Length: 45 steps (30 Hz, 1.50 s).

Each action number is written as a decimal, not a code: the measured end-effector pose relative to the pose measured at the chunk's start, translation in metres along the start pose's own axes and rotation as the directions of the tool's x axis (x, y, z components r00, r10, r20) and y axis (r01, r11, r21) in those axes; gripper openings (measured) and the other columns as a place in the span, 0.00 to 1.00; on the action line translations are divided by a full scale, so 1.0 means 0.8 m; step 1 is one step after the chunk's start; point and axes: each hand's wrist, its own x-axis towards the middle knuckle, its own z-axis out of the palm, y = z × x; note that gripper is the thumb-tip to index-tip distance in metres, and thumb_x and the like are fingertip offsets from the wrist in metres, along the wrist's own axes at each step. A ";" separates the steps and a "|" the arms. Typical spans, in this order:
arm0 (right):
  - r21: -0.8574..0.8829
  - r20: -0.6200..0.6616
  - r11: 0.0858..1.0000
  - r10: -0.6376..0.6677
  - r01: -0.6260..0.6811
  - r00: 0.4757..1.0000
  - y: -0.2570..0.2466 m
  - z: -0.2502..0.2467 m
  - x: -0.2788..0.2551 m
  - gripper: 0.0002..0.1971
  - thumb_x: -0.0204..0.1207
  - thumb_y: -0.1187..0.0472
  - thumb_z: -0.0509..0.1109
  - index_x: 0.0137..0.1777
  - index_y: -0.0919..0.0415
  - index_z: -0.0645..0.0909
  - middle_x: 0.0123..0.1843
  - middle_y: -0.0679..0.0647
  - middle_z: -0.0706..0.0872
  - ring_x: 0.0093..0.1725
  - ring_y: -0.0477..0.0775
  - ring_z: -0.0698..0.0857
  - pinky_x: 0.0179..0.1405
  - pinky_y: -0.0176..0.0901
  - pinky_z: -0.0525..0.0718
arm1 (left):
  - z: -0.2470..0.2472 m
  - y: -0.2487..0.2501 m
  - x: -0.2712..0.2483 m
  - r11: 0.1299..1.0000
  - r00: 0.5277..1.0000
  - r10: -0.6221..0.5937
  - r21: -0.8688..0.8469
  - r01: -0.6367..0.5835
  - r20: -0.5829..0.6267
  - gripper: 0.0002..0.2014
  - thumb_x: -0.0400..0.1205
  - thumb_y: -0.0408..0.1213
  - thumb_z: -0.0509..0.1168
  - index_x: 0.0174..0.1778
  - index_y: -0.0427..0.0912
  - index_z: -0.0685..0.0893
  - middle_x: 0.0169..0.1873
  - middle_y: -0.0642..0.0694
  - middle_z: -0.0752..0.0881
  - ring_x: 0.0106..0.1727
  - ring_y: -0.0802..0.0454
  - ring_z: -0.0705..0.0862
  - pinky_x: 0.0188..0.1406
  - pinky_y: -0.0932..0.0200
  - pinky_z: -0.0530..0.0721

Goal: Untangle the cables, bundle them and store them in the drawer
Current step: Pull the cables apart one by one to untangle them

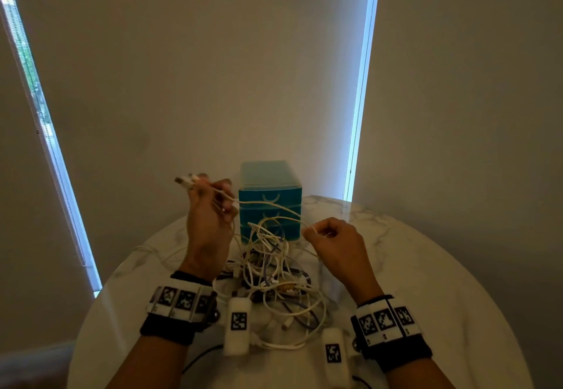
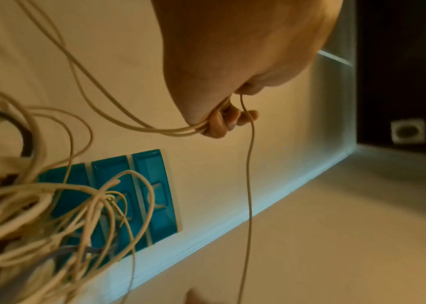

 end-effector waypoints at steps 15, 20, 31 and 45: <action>0.455 0.123 0.885 0.046 -0.098 0.991 0.001 -0.016 0.009 0.23 0.84 0.75 0.67 0.74 0.53 0.85 0.65 0.49 0.93 0.61 0.49 0.94 0.55 0.46 0.92 | -0.024 0.012 0.007 0.847 0.957 -0.288 0.474 0.239 0.031 0.19 0.88 0.62 0.65 0.53 0.48 0.84 0.26 0.56 0.69 0.25 0.58 0.62 0.26 0.58 0.59; 0.508 0.148 0.858 0.007 -0.082 0.989 -0.008 -0.008 0.005 0.23 0.89 0.72 0.63 0.76 0.52 0.87 0.69 0.44 0.93 0.70 0.42 0.89 0.67 0.46 0.90 | 0.010 0.007 -0.026 0.585 0.899 -0.356 0.811 0.001 0.256 0.11 0.85 0.52 0.74 0.56 0.51 0.94 0.37 0.61 0.94 0.35 0.69 0.88 0.37 0.70 0.85; 0.491 0.158 0.871 -0.076 -0.011 0.985 -0.012 -0.008 0.000 0.30 0.86 0.75 0.69 0.81 0.45 0.78 0.61 0.51 0.96 0.60 0.51 0.95 0.53 0.43 0.93 | 0.011 -0.007 -0.022 0.756 0.956 -0.125 0.649 -0.080 0.264 0.14 0.91 0.51 0.66 0.54 0.45 0.90 0.29 0.55 0.84 0.25 0.60 0.77 0.25 0.61 0.73; -0.267 0.444 0.937 0.328 -0.226 0.834 0.007 -0.018 -0.005 0.33 0.72 0.27 0.77 0.67 0.51 0.84 0.42 0.50 0.90 0.25 0.38 0.82 0.21 0.31 0.78 | -0.031 0.008 0.013 0.990 0.992 -0.058 0.125 0.071 -0.109 0.15 0.94 0.54 0.60 0.51 0.50 0.85 0.31 0.51 0.82 0.20 0.60 0.62 0.17 0.65 0.59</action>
